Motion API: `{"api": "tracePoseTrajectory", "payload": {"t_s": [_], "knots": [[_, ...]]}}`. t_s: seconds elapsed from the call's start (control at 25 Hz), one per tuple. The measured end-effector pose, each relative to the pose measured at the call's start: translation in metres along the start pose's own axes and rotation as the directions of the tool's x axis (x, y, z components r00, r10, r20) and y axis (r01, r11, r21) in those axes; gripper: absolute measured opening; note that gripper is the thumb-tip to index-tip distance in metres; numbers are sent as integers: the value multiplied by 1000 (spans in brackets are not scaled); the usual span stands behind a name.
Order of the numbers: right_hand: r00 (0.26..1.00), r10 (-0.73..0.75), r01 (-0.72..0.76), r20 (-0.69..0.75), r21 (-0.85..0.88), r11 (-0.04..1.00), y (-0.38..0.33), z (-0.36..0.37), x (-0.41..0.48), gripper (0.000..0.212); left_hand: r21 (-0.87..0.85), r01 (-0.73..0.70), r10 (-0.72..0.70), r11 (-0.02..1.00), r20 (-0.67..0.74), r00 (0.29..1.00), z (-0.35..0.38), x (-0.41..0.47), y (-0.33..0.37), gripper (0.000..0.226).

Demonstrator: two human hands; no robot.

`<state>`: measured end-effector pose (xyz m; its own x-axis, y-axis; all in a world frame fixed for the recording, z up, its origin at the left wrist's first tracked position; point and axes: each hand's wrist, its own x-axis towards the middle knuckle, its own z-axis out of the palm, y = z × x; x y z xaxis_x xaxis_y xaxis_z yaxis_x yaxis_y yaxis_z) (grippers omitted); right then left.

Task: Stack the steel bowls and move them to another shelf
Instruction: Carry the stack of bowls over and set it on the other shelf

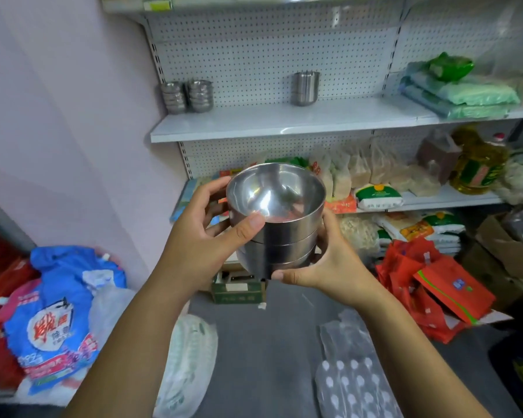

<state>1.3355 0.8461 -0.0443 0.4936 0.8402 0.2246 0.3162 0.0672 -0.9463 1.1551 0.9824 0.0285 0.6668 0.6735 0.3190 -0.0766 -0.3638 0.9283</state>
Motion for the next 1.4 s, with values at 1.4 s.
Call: {"api": "tracePoseTrajectory", "payload": {"t_s": [1.4], "knots": [[829,42,-49,-557,2,999,209,-269,529,120,92,-327,235,941,521,821,213,696,-171,32]]}}
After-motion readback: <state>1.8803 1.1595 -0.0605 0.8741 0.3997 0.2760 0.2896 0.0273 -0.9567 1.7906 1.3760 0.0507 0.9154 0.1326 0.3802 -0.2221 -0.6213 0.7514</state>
